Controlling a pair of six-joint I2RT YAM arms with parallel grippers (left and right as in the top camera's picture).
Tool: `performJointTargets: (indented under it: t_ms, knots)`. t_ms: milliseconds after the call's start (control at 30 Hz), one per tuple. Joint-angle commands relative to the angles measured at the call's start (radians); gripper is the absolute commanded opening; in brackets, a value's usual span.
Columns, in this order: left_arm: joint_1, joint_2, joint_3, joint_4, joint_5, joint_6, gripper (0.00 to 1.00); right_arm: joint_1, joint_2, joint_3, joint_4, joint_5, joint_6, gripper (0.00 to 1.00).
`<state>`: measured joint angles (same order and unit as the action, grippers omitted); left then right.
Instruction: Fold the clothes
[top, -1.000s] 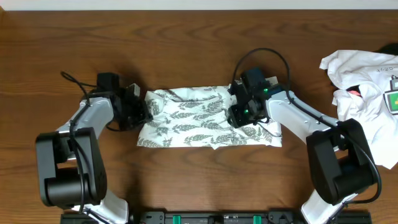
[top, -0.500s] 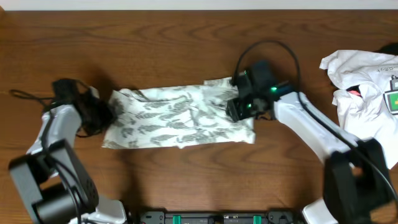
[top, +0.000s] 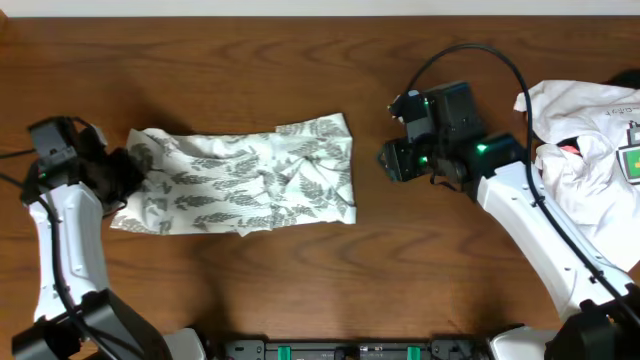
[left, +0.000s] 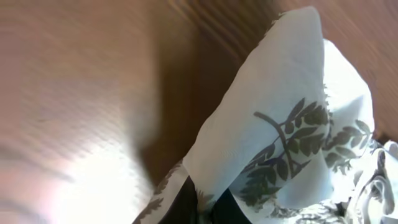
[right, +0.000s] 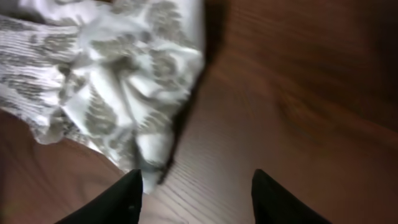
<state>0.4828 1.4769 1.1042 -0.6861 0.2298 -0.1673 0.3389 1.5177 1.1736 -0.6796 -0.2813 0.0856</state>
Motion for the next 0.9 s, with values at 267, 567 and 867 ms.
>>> performJointTargets:
  t_ms: [267, 567, 867]
  knots:
    - [0.002, -0.035, 0.292, -0.146, -0.137, -0.038, 0.06, -0.044, -0.007, 0.008, -0.055, -0.005, -0.013, 0.52]
    - [-0.163, -0.035, 0.308, -0.111, -0.138, -0.038, 0.06, -0.044, -0.007, 0.007, -0.062, -0.015, -0.013, 0.52]
    - [-0.471, -0.01, 0.308, -0.074, -0.209, -0.056, 0.06, -0.043, -0.007, 0.007, -0.071, -0.016, -0.013, 0.52]
